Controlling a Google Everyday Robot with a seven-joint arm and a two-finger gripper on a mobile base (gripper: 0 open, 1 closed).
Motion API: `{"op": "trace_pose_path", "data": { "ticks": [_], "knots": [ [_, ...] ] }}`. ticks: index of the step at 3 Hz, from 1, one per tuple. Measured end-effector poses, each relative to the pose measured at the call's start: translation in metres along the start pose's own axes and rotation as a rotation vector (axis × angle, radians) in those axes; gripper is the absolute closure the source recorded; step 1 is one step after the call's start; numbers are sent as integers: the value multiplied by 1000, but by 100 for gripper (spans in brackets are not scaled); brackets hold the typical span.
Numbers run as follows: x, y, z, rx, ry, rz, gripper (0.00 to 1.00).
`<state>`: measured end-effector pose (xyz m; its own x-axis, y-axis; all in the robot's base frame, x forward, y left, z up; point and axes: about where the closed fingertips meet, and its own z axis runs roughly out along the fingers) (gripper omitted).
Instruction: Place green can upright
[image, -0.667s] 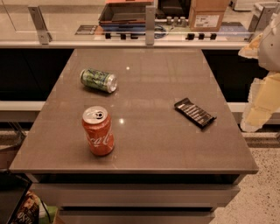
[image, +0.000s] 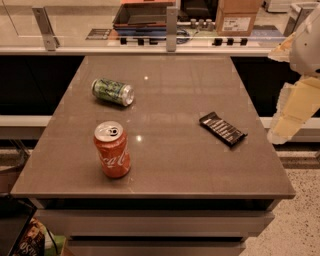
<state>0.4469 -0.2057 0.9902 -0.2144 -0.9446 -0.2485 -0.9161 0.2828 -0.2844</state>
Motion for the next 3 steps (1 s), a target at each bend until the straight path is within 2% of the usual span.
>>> {"op": "trace_pose_path", "data": {
  "ticks": [1,3],
  "knots": [
    [-18,-11,0,-18,-38,24,0],
    [-69,-43,-3,-94,-104,110,0]
  ]
}}
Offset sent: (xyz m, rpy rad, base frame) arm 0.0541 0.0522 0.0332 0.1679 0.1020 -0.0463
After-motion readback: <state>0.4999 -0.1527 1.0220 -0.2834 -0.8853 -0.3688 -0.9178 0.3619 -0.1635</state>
